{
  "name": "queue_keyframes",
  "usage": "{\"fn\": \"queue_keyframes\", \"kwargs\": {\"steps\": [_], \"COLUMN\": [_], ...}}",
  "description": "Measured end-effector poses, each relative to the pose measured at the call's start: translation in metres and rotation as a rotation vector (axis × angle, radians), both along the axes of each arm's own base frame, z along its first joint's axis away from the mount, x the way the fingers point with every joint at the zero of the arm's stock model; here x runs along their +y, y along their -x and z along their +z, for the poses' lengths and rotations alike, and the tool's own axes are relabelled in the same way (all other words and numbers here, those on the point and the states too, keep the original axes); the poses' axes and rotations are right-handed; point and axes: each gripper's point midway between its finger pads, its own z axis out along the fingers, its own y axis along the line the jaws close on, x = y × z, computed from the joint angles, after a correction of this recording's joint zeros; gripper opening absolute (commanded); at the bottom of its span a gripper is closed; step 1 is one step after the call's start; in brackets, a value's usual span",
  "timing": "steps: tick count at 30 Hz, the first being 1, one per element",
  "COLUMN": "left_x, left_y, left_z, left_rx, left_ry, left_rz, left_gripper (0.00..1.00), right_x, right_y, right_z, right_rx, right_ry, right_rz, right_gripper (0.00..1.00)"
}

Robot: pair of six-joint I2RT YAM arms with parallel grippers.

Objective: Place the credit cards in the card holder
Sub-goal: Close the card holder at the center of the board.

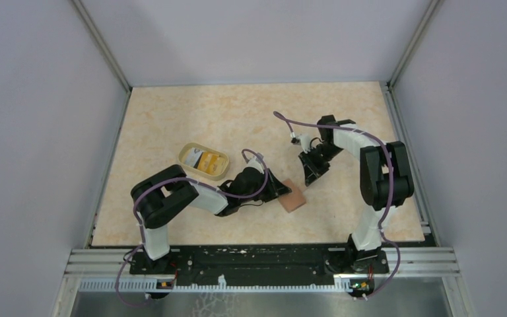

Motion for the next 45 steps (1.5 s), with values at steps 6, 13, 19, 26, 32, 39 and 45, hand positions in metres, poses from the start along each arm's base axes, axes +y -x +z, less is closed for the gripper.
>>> {"fn": "queue_keyframes", "kwargs": {"steps": [6,13,19,26,32,39,45], "left_x": [0.0000,0.0000,0.0000,-0.0001,-0.0001,-0.0001,-0.0001], "left_y": [0.0000,0.0000,0.0000,0.0000,0.0000,0.0000,0.0000], "left_z": [0.0001,0.0001,0.0002,0.0002,0.0002,0.0001,0.0000], "left_rx": [-0.001,-0.001,-0.001,-0.001,-0.001,-0.001,-0.001], "left_ry": [0.000,0.000,0.001,0.001,0.001,0.001,0.001], "left_rz": [0.000,0.000,0.000,-0.001,-0.001,-0.001,-0.001], "left_gripper": [0.34,0.34,0.34,0.34,0.34,0.34,0.34], "right_x": [-0.0007,-0.0020,-0.0025,-0.0025,-0.0024,-0.0026,-0.0020], "right_y": [-0.0023,-0.0031,-0.0034,-0.0035,-0.0037,-0.0038,-0.0037], "right_z": [0.0017,0.0019,0.0019,0.0019,0.0019,0.0021,0.0025], "right_rx": [-0.003,-0.002,-0.002,-0.002,-0.002,-0.003,-0.002], "right_ry": [-0.006,-0.009,-0.009,-0.009,-0.009,-0.010,-0.015], "right_rz": [-0.008,-0.014,-0.018,-0.019,-0.019,-0.021,-0.021], "right_gripper": [0.17,0.15,0.15,0.15,0.15,0.16,0.16]}}
